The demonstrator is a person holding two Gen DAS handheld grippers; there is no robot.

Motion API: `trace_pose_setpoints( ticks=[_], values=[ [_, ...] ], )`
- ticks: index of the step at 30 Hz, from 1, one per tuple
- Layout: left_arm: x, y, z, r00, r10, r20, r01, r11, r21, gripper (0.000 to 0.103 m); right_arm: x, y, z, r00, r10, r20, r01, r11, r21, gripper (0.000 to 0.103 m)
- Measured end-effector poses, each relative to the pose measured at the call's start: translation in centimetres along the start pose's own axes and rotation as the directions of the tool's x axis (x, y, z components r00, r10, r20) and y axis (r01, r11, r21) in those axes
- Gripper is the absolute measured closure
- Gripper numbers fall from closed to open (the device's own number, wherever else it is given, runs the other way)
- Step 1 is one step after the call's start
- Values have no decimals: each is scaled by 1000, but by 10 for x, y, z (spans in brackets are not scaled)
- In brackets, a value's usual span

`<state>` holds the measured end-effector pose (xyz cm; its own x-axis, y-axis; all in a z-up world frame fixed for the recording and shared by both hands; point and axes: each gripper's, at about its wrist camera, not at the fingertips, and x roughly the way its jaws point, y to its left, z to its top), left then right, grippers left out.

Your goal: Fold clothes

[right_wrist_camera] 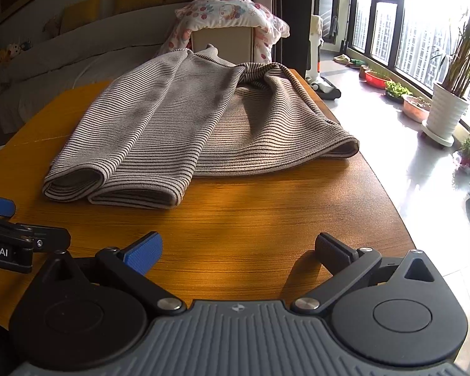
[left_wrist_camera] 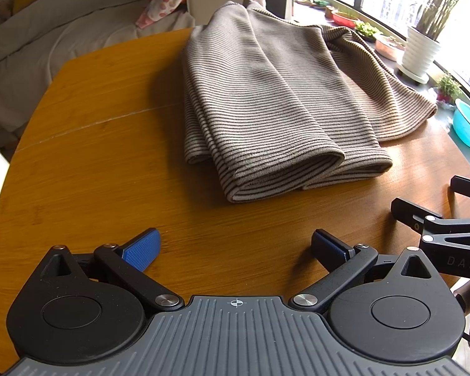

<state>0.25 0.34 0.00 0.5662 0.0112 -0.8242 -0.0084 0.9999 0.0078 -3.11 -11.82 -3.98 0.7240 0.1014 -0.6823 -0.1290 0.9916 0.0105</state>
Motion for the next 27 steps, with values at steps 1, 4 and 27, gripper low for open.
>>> trace_pose_setpoints(
  ticks=[1, 4, 27],
  values=[
    [0, 0, 0, 1000, 0, 0, 0, 1000, 0, 0, 0, 0, 0, 1000, 0, -2, 0, 1000, 0, 0],
    [0, 0, 0, 1000, 0, -1, 0, 1000, 1, 0, 1, 0, 0, 1000, 0, -5, 0, 1000, -3, 0],
    [-28, 29, 52, 962, -216, 167, 189, 968, 163, 0, -5, -16, 27, 1000, 17, 27, -16, 999, -49, 0]
  ],
)
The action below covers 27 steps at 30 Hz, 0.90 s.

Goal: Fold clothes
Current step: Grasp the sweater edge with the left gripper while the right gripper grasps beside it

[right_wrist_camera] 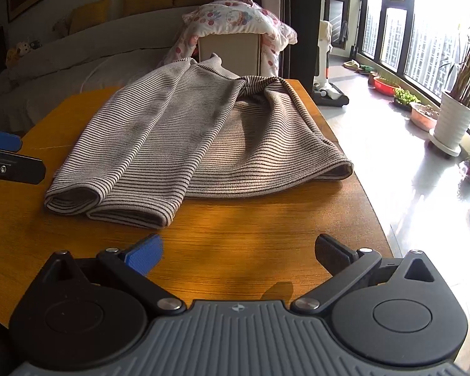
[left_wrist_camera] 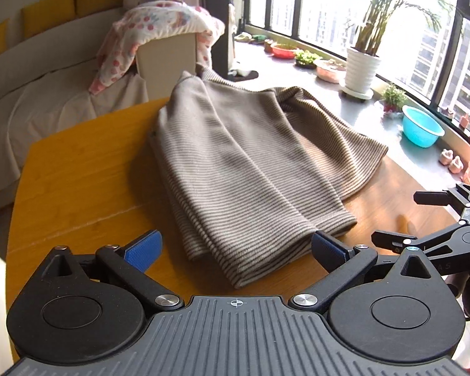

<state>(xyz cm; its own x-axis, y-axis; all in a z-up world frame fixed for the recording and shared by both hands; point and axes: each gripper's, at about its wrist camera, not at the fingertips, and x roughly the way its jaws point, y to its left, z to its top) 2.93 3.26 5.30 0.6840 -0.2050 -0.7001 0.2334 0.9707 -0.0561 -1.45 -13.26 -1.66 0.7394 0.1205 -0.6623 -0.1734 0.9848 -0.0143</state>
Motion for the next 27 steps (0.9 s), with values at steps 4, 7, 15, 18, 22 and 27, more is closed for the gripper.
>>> trace_pose_setpoints(
  ticks=[4, 7, 15, 18, 22, 27],
  values=[
    [27, 26, 22, 993, -107, 56, 112, 989, -99, 0, 7, -6, 29, 998, 8, 59, -9, 1000, 6, 0],
    [58, 52, 34, 984, -169, 62, 179, 958, -222, 0, 24, -10, 50, 994, 43, 101, -43, 999, -5, 0],
    [107, 102, 58, 993, -104, 56, 117, 926, -359, 19, 95, -14, 110, 982, 157, 101, -159, 987, 15, 40],
    [116, 108, 60, 990, -135, 27, 136, 918, -372, 23, 139, -13, 126, 988, 152, 28, -153, 986, 72, 40],
    [122, 107, 55, 982, -187, 1, 175, 919, -352, 33, 180, -13, 130, 972, 228, -47, -217, 960, 174, 57],
    [118, 110, 48, 980, -199, -22, 182, 932, -314, 66, 169, 16, 117, 949, 309, -58, -303, 948, 99, 60]
  ],
)
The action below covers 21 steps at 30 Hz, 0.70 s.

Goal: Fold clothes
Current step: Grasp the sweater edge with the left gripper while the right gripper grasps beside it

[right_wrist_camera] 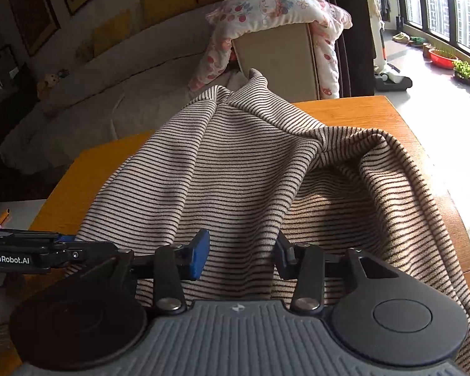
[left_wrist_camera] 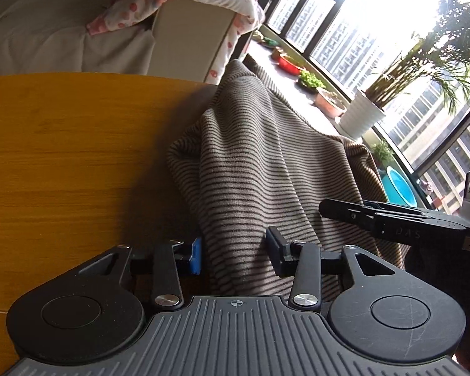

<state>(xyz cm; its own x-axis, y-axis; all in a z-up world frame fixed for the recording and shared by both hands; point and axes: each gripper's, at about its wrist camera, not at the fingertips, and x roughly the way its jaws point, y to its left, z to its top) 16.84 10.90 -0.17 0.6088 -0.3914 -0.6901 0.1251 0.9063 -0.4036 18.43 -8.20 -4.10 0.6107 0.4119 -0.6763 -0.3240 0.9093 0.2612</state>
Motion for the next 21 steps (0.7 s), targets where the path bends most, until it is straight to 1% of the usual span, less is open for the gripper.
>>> trace_pose_setpoints(
  ticks=[3, 5, 7, 10, 12, 14, 16, 17, 19, 20, 21],
  values=[
    [-11, 4, -9, 1000, -8, -13, 8, 1000, 9, 75, -9, 23, -13, 1000, 18, -21, -20, 997, -73, 60],
    [-22, 5, -19, 1000, -4, -18, 5, 999, 32, 76, -19, 33, -22, 997, 55, -47, -59, 994, -87, 60],
    [-40, 8, -33, 999, -16, -32, 18, 998, 58, 76, -31, 44, -32, 994, 90, -69, -97, 990, -105, 60],
    [-73, 21, -47, 998, -54, -20, 55, 997, 58, 74, -50, 59, -51, 986, 137, -95, -149, 980, -135, 60],
    [-86, 27, -49, 998, -60, 6, 60, 997, 49, 69, -60, 68, -60, 982, 157, -101, -171, 974, -147, 60],
    [-91, 26, -49, 998, -58, 16, 57, 997, 54, 67, -66, 75, -66, 983, 157, -93, -171, 972, -162, 60],
    [-89, 23, -49, 998, -54, 15, 53, 996, 66, 65, -69, 79, -69, 987, 141, -76, -152, 973, -176, 60],
    [-85, 19, -50, 999, -51, 9, 50, 995, 81, 63, -69, 80, -70, 988, 138, -70, -148, 974, -174, 60],
    [-78, 10, -49, 1000, -25, 10, 24, 993, 115, 68, -71, 81, -72, 989, 134, -61, -143, 975, -172, 60],
    [-75, 6, -48, 1000, -10, 16, 8, 991, 132, 81, -71, 82, -72, 990, 131, -58, -140, 975, -174, 60],
    [-77, 3, -45, 999, 7, 43, -13, 989, 145, 89, -72, 83, -72, 990, 126, -57, -134, 974, -181, 60]
  ],
)
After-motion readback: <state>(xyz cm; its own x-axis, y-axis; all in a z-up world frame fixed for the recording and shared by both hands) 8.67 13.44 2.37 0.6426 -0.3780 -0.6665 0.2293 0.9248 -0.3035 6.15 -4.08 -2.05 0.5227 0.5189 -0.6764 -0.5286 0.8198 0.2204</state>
